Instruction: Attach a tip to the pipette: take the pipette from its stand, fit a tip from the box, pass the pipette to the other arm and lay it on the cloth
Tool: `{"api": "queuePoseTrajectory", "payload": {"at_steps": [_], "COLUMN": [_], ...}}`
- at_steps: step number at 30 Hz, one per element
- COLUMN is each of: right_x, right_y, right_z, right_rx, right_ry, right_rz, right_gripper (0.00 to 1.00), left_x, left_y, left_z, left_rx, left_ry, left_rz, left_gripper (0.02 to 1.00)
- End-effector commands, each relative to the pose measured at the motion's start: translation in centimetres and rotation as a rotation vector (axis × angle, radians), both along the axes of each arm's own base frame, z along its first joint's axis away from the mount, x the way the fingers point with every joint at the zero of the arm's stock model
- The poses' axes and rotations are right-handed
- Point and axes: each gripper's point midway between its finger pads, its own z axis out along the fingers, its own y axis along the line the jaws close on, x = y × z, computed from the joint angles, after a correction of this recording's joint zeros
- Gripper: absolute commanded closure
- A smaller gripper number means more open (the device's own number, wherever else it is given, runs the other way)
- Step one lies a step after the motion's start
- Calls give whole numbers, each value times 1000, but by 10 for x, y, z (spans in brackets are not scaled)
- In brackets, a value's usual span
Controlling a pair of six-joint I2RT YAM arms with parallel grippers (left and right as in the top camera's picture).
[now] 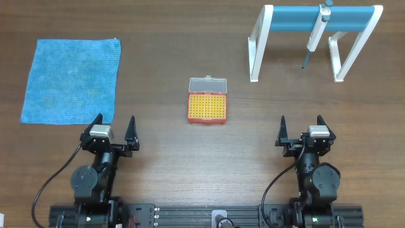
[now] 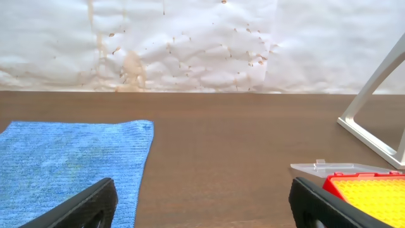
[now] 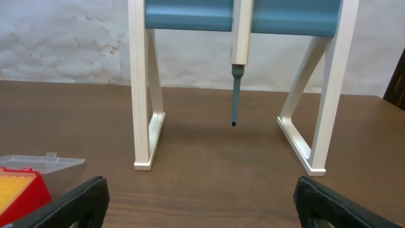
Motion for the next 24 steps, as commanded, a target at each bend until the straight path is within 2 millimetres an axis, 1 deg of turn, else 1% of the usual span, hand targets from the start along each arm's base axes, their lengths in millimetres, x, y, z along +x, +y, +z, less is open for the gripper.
{"api": "queuePoseTrajectory", "payload": {"at_steps": [1,3,8,12,16,17,20,21,24], "right_x": [0,0,1,5,12,19,30,40,58], "right_y": [-2,-3,-7,-20,-31,-33,-34,-35,-37], "right_z": [0,1,16,24,32,35,35,36,43], "right_rx": [-16,-17,-17,-19,-21,-22,-22,-22,-22], "right_ry": [-5,-10,-71,-99,-127,-136,-125,-115,-130], "right_rz": [-12,-20,-37,-87,-130,-134,-134,-134,-133], "right_gripper": [56,56,56,56,56,56,56,53,53], "left_x": [-1,-1,-1,-1,-1,-1,-1,-1,-1], "left_y": [-3,-3,-3,-3,-3,-3,-3,-3,-3], "left_z": [-1,-1,-1,-1,-1,-1,-1,-1,-1], "left_rx": [-14,-14,-14,-14,-14,-14,-14,-14,-14], "left_ry": [1,1,2,1,2,1,1,1,1], "left_rz": [-13,-13,-12,-13,-12,-13,-13,-13,-13], "left_gripper": [139,137,139,137,139,139,139,139,139]}}
